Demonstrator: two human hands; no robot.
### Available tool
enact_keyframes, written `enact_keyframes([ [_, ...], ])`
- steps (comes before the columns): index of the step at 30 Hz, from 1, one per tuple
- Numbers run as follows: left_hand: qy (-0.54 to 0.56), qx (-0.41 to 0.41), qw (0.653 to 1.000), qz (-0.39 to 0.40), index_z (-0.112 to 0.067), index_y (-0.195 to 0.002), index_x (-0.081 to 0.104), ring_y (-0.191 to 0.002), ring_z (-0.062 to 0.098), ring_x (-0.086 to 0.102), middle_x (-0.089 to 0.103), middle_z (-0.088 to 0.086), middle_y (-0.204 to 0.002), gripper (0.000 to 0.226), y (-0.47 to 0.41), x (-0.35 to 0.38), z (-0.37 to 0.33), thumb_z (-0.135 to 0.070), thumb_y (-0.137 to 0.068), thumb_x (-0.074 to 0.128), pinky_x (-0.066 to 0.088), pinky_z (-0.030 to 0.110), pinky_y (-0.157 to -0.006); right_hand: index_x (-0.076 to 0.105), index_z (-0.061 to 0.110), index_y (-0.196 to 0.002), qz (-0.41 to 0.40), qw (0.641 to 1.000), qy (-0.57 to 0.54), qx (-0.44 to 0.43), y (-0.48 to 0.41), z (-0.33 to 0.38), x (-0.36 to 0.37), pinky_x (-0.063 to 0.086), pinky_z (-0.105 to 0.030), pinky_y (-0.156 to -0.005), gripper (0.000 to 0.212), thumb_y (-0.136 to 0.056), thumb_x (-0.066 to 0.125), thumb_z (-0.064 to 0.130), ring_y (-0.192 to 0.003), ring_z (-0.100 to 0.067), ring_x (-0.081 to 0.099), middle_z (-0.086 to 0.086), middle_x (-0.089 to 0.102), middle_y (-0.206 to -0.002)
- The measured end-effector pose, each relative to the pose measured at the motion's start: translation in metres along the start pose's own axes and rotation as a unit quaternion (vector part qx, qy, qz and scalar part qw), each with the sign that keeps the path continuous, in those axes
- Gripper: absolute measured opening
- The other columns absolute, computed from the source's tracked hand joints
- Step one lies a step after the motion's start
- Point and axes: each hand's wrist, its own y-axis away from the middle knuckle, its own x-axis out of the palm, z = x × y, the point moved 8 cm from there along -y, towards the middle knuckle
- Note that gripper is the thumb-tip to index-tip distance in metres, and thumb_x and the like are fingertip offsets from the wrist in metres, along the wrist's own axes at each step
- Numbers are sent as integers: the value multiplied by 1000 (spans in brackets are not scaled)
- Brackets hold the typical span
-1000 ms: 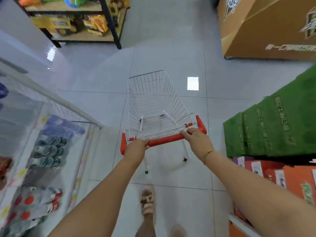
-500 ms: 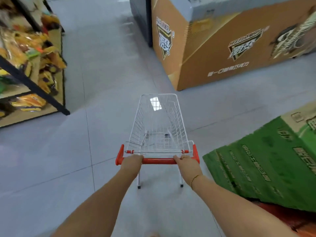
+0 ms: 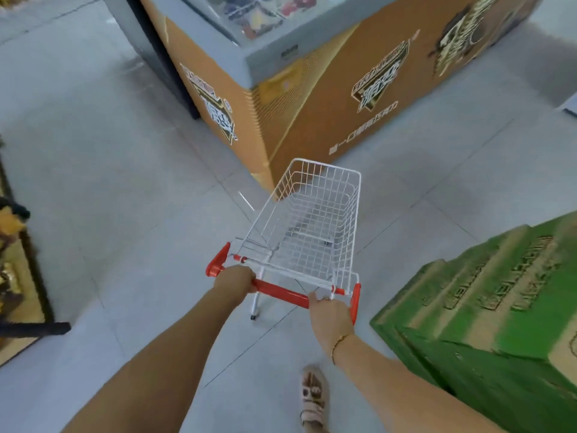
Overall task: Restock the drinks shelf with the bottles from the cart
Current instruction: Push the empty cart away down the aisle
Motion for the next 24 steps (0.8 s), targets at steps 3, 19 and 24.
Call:
enact_keyframes([
  [3,-23,37,999,-25,-13,-112,62,-109,23,55,63,6,-112,25,-40,-45,-22,-23,-93,48,45,32,-88,27,2,-141,6,999,-31,41,-26,-33,-24,43,-32,-69,52,-90,38,-3,-101,-28,63,-16,60,-115],
  [19,-173,249,951,-66,-12,-113,59,-113,26,53,62,7,-113,24,-261,-265,-231,-21,-94,48,45,36,-88,27,9,-143,-27,937,-198,288,-141,-271,-117,47,-34,-73,67,-83,55,0,-98,-28,63,-13,66,-106],
  [24,-222,296,927,-56,-9,-117,57,-118,30,50,60,11,-119,29,-301,-307,-306,-25,-96,46,42,37,-91,29,8,-141,-43,908,-224,351,-155,-340,-134,49,-35,-71,58,-86,43,-5,-98,-28,62,-11,64,-110],
])
